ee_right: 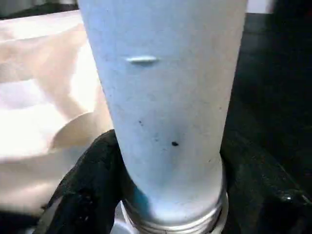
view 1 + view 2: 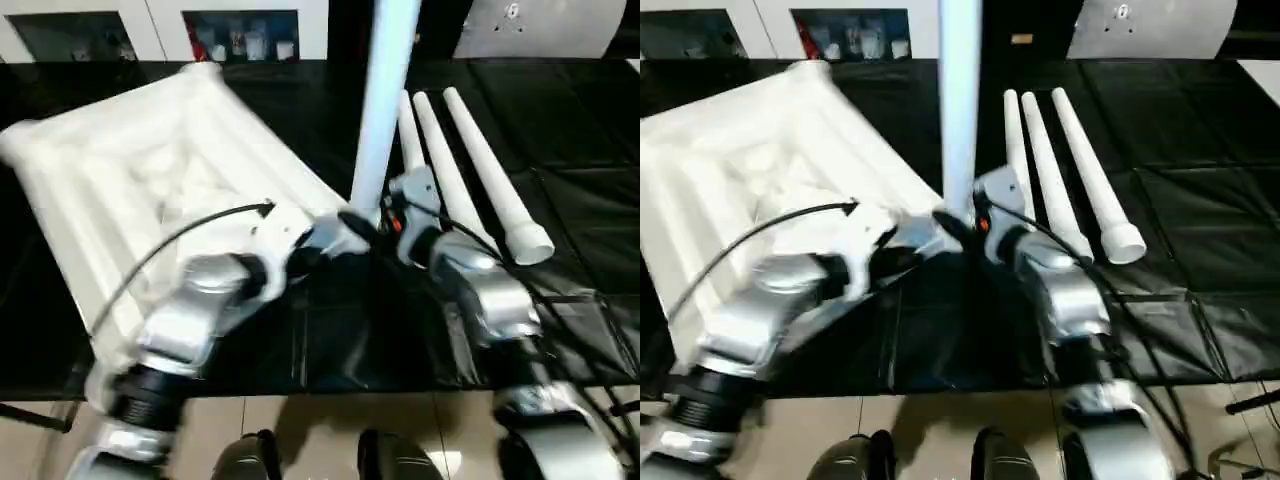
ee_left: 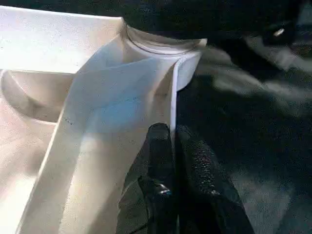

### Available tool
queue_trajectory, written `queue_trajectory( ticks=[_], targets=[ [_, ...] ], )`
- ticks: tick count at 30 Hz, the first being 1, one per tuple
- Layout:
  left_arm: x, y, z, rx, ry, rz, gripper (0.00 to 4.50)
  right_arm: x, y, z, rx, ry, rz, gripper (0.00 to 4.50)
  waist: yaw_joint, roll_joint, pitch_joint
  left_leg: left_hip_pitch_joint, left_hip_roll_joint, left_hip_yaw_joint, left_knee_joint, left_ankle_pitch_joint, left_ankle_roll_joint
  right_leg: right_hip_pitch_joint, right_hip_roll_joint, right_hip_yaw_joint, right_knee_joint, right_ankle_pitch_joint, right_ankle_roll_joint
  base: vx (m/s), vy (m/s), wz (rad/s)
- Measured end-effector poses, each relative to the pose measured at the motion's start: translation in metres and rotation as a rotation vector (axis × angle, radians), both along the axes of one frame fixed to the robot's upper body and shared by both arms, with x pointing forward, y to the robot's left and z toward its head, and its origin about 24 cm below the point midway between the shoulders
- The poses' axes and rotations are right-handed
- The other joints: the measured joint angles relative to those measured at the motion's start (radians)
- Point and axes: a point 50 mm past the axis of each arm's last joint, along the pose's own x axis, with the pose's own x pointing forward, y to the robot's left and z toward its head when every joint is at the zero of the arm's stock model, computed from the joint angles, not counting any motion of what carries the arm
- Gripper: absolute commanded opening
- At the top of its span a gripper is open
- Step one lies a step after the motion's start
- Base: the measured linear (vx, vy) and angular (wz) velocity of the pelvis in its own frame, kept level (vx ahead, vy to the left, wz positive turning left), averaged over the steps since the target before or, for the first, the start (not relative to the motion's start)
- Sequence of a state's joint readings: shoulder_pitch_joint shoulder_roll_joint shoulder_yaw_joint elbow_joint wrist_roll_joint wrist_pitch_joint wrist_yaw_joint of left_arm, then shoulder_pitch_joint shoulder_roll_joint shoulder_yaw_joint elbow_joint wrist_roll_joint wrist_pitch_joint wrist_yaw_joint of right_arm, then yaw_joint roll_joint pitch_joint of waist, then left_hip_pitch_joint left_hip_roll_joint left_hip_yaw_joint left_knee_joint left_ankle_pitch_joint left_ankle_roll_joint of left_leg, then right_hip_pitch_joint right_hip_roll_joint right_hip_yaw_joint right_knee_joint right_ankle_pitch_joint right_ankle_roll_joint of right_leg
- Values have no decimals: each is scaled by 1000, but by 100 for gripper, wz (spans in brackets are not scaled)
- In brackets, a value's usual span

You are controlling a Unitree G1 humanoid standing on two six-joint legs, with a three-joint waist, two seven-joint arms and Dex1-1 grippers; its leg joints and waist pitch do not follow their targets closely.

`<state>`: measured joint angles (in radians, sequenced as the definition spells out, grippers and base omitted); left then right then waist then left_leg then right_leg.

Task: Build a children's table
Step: Rotate leg to tighten

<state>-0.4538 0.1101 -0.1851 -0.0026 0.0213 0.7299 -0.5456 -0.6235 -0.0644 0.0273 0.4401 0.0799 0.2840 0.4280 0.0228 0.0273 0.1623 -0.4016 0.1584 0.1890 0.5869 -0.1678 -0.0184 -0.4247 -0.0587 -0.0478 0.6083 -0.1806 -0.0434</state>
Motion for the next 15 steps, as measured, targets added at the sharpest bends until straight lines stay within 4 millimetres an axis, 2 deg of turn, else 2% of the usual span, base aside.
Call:
queue_trajectory(
  ticks=[5,12,13,15],
  targets=[
    [1,-3,2,3,-5,21,0,1,4,1,25,-2,-51,264,6,0,0,-1,0,0,-3,0,1,-3,0,-1,-1,-2,3,0,0,0],
    [0,4,4,55,-17,3,0,0,11,0,44,0,-59,264,-1,1,0,-1,1,0,-3,0,-1,-3,1,-1,0,-2,3,0,0,0],
    [0,5,4,59,-18,-2,0,-1,12,0,47,-1,-58,299,-2,1,0,-1,1,0,-3,-1,-2,-3,1,-1,0,-2,3,0,0,0],
    [0,6,4,61,-16,-9,0,-1,12,0,56,1,-54,299,-3,1,0,-1,1,0,-3,-1,-2,-3,1,-1,0,-2,3,0,0,0]
  ],
)
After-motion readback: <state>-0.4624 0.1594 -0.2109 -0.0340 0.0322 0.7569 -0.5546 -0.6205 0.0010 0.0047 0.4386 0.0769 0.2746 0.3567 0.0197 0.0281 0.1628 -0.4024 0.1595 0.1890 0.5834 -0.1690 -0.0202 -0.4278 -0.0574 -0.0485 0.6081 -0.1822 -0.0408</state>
